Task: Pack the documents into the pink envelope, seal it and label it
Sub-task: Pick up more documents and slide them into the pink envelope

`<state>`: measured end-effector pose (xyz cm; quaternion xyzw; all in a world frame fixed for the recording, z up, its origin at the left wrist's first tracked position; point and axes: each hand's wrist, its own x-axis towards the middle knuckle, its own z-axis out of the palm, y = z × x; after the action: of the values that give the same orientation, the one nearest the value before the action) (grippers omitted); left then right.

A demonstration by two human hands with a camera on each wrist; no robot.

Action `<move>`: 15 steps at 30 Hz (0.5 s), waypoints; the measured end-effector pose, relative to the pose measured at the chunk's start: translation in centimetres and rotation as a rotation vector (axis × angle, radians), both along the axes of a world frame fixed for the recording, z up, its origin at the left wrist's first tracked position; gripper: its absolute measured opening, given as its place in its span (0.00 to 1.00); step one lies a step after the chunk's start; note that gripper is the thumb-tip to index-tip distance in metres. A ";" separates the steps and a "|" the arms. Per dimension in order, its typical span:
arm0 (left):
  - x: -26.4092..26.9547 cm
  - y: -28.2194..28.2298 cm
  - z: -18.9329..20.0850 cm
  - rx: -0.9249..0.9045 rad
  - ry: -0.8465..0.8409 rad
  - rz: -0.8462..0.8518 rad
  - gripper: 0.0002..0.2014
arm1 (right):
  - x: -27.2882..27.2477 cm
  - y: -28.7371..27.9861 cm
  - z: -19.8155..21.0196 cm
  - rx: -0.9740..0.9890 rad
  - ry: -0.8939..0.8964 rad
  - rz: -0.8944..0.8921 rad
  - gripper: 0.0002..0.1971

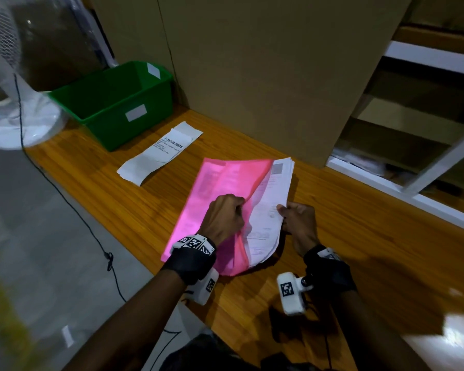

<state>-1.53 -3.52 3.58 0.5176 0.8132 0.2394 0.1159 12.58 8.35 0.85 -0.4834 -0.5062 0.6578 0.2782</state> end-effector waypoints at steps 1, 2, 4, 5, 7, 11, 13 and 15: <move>0.1 0.0 0.2 -0.014 0.004 -0.004 0.10 | 0.3 0.3 -0.1 0.008 -0.008 -0.008 0.07; 0.1 0.0 0.2 -0.034 0.006 -0.007 0.11 | 0.7 0.5 -0.2 0.015 -0.018 -0.013 0.06; 0.0 0.1 0.2 -0.062 -0.004 -0.012 0.11 | 1.5 1.0 -0.5 0.021 -0.037 -0.020 0.06; -0.1 0.3 0.2 -0.069 -0.009 -0.019 0.09 | 1.9 1.2 -0.6 0.022 -0.044 -0.025 0.06; 0.0 0.7 0.3 -0.056 -0.003 -0.067 0.07 | 2.6 1.3 -0.8 0.019 -0.054 -0.032 0.06; 1.0 1.7 0.0 0.005 0.027 -0.270 0.23 | 2.0 0.7 -0.8 0.001 -0.032 -0.006 0.06; 0.9 1.7 -0.1 0.016 0.035 -0.293 0.26 | 1.4 0.4 -0.7 -0.014 -0.027 0.006 0.06; 0.4 1.4 -0.4 0.036 0.033 -0.294 0.26 | 1.1 0.2 -0.9 -0.037 -0.016 0.016 0.07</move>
<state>-1.08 -2.17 3.22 0.6369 0.7262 0.2257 0.1269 13.72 8.53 -0.02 -0.4897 -0.5001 0.6653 0.2599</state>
